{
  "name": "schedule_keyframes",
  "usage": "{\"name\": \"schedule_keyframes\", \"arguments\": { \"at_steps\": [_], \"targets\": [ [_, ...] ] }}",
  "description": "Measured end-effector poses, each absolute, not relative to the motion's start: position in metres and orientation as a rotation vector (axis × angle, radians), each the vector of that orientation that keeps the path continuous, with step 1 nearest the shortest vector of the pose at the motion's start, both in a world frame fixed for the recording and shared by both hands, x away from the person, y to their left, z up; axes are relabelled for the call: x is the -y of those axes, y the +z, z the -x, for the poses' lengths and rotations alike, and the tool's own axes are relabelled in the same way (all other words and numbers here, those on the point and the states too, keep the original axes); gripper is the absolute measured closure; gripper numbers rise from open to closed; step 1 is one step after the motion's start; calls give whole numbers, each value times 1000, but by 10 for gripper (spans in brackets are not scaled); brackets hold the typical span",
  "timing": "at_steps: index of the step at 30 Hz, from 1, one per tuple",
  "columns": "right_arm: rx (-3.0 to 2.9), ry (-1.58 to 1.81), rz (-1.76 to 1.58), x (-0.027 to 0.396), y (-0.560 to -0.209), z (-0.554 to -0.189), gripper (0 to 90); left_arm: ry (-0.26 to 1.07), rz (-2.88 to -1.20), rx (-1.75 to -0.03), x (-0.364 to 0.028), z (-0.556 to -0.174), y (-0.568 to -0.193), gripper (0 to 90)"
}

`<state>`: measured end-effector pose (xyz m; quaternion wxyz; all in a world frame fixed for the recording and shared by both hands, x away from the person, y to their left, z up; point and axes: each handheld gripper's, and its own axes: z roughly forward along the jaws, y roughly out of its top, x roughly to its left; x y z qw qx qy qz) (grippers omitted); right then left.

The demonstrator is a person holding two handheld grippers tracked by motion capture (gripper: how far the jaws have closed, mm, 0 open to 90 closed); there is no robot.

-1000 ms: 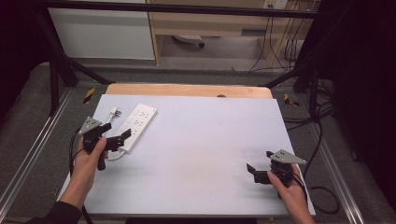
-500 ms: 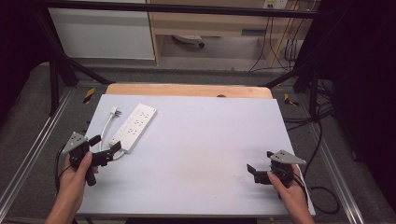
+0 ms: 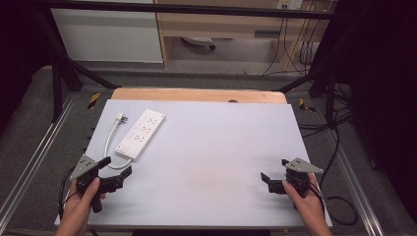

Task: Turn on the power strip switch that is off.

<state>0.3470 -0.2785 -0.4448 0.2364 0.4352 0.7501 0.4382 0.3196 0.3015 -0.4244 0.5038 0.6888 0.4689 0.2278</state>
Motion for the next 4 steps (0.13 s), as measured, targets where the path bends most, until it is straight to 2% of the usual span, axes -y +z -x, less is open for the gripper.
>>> {"name": "schedule_keyframes", "arguments": {
  "at_steps": [4],
  "targets": [
    [-2075,1147,-1221,277,-450,-350,25,528,-1695,-1110,-294,-309,-429,83]
  ]
}}
